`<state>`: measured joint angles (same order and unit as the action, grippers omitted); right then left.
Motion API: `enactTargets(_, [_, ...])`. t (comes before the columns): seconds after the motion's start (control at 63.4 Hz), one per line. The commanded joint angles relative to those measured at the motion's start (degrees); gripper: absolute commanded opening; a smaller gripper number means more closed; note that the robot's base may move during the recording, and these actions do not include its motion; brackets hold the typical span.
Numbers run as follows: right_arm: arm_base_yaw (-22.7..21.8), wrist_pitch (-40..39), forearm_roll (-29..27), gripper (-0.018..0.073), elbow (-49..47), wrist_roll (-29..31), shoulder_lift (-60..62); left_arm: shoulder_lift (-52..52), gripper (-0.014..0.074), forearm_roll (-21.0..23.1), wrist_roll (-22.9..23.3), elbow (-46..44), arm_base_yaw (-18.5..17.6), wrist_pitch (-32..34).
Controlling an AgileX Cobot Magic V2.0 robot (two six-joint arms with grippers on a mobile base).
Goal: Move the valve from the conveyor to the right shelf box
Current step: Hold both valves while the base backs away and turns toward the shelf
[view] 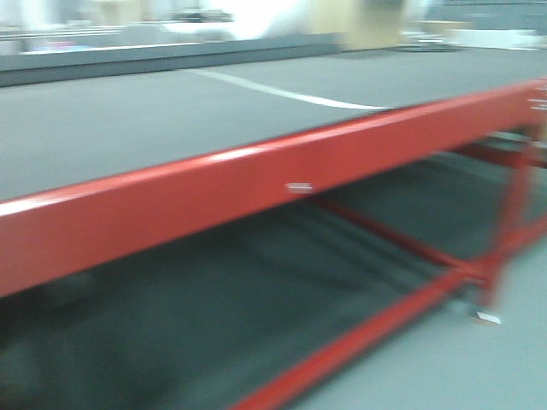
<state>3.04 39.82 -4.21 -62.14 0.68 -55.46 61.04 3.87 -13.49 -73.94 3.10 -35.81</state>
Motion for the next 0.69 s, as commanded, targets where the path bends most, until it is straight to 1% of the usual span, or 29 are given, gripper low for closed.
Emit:
enactTargets(0.0, [0.1, -3.9, 0.5, -0.0165, -0.6, 0.2, 0.7, -0.5, -0.0111, 0.6, 0.2, -0.4, -0.1, 2.3])
enactTargets(0.678, [0.1, -3.9, 0.5, -0.0165, -0.6, 0.2, 0.7, -0.5, -0.0111, 0.6, 0.2, -0.4, -0.1, 2.3])
